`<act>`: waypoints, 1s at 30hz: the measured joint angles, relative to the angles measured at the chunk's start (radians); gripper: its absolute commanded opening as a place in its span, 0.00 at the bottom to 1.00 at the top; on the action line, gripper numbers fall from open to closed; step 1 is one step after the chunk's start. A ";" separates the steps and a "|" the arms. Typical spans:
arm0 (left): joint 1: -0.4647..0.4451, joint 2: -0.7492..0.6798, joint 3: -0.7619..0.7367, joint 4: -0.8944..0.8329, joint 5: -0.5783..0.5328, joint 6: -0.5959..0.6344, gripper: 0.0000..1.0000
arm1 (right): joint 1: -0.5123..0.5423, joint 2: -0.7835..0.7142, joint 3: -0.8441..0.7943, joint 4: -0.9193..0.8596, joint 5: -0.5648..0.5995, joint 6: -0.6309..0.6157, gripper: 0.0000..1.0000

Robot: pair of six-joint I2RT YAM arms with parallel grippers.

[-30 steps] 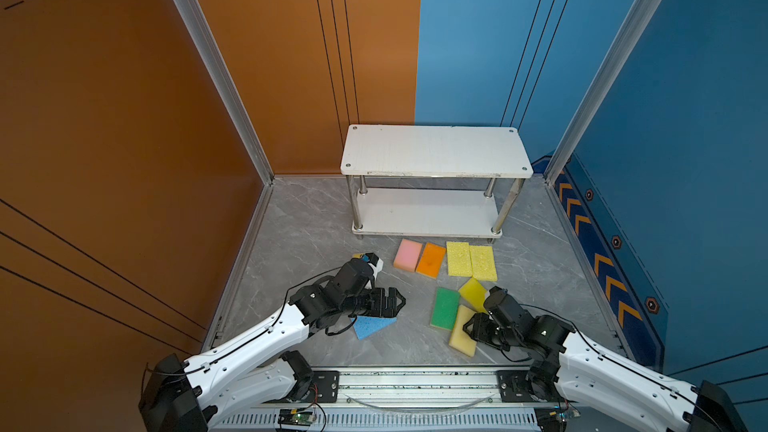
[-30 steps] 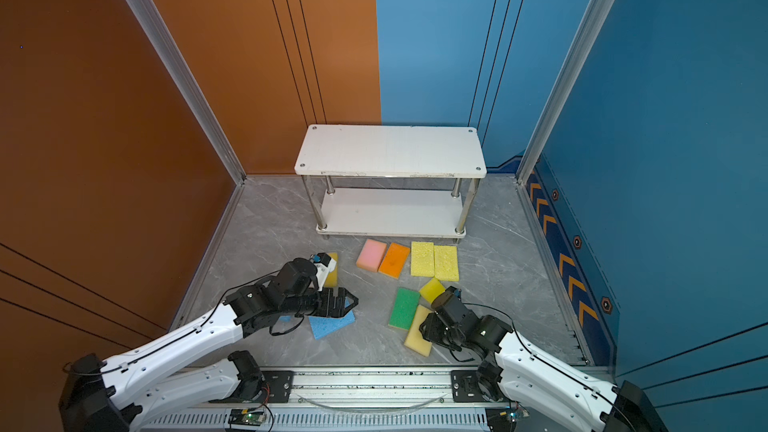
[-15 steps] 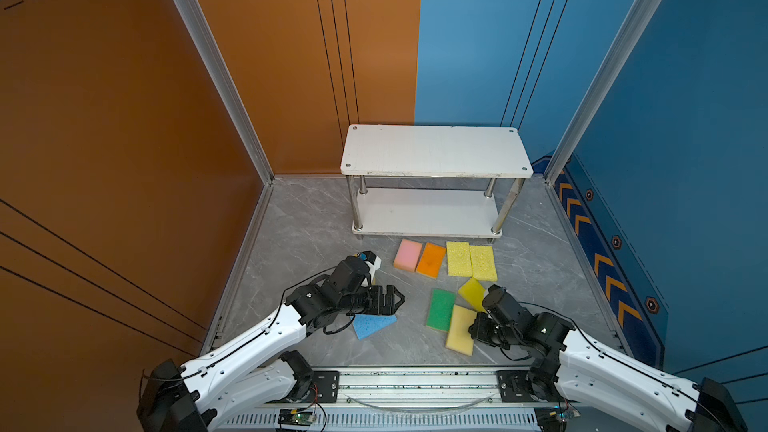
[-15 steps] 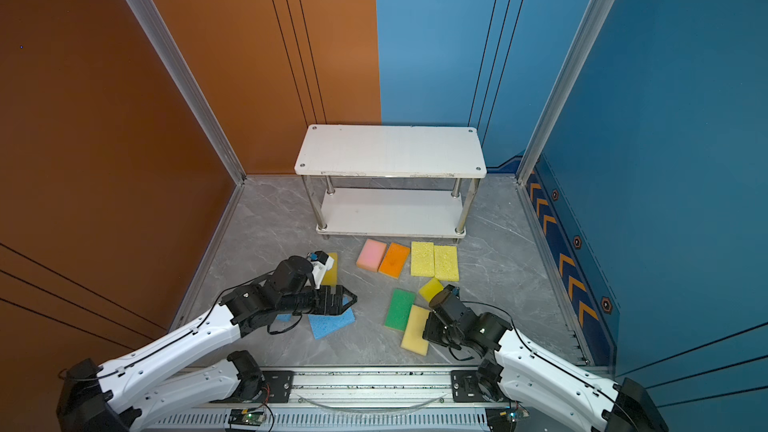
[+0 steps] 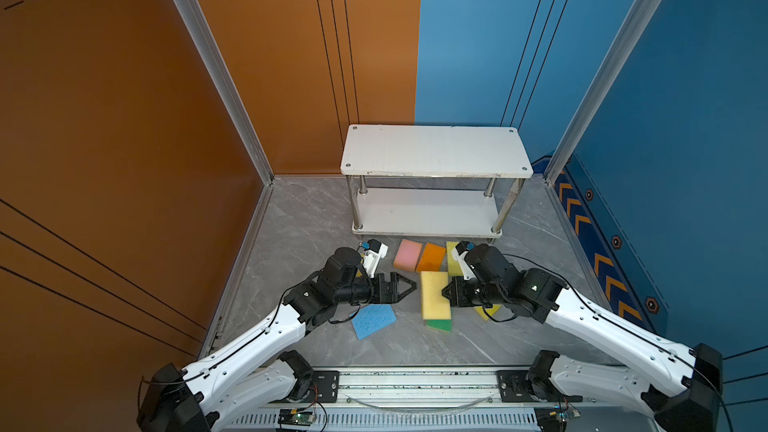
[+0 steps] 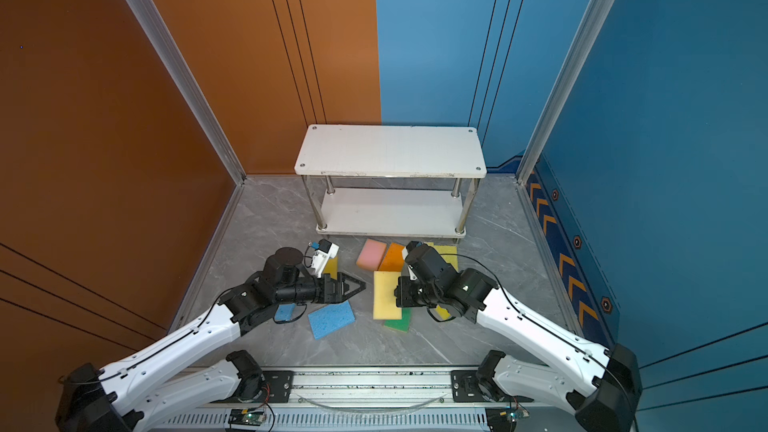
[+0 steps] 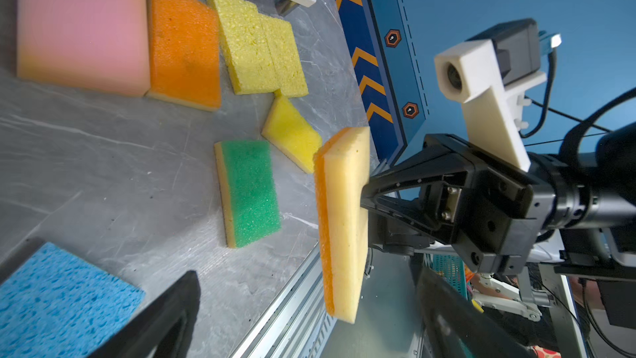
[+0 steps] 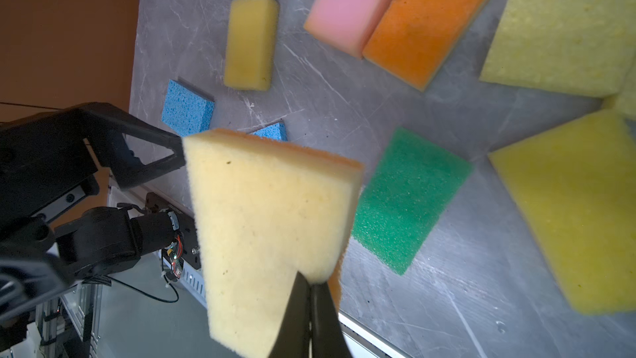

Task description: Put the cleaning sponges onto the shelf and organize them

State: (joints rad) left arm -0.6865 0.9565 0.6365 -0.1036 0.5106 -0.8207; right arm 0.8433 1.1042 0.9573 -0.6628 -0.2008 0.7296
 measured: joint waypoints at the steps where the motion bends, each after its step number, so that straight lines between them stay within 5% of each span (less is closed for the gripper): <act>1: 0.000 0.000 0.000 0.010 0.009 -0.001 1.00 | 0.000 0.028 0.031 0.000 -0.014 -0.023 0.00; 6: 0.002 -0.013 -0.005 0.048 0.029 -0.019 0.95 | -0.006 0.129 0.151 0.000 -0.085 -0.102 0.00; 17: 0.021 -0.016 -0.035 0.141 0.034 -0.073 0.61 | -0.005 0.170 0.198 0.000 -0.140 -0.139 0.00; 30: 0.029 -0.010 -0.064 0.168 0.041 -0.097 0.42 | 0.000 0.170 0.198 0.000 -0.140 -0.138 0.00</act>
State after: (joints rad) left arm -0.6571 0.9466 0.5720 0.0647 0.5514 -0.9180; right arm 0.8436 1.2743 1.1549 -0.6624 -0.3412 0.5911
